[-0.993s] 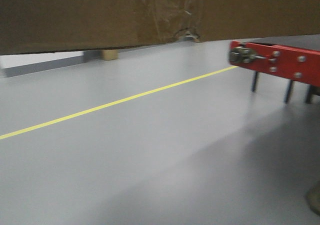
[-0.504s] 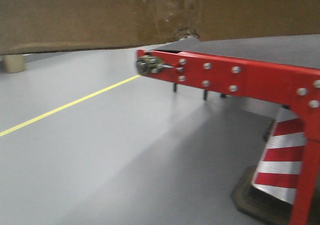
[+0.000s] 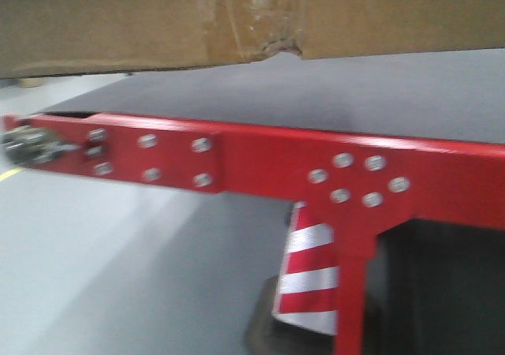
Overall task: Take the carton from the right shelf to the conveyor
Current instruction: 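Carry the carton in both grippers while the base drives to the conveyor, then lower the carton onto the grey conveyor belt with both grippers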
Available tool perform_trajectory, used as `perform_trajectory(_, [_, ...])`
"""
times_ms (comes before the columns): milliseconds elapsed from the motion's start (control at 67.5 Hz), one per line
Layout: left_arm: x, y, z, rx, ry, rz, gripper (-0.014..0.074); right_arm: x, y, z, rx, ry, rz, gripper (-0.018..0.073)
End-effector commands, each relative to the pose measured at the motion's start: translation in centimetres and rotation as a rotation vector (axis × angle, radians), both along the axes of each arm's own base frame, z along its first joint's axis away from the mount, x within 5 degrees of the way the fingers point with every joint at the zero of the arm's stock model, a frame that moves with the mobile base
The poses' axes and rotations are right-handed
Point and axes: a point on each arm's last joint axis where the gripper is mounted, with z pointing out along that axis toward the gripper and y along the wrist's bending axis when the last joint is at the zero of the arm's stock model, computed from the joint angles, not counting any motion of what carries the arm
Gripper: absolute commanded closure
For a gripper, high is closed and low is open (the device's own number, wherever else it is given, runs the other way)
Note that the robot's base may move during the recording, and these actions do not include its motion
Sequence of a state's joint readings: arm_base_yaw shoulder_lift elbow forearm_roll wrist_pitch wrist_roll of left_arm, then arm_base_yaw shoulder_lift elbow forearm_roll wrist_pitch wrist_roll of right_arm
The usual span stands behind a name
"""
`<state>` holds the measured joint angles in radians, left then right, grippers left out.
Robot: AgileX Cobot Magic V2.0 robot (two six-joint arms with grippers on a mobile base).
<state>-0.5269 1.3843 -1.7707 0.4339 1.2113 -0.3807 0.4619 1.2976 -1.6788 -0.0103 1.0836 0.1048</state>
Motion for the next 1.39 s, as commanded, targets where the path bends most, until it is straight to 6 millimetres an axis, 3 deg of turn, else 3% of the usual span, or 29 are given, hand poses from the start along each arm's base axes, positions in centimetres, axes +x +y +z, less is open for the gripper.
perform_trajectory(0, [0.01,0.02,0.45,0.021,-0.043,-0.008,0.0615,-0.43,0.38,1.05,0.066,-0.065,0.032,0.0625])
perform_trajectory(1378, [0.15,0.3,0.66,0.053,-0.07,0.008,0.0615,-0.43,0.38,1.05,0.066,-0.065,0.032,0.0625])
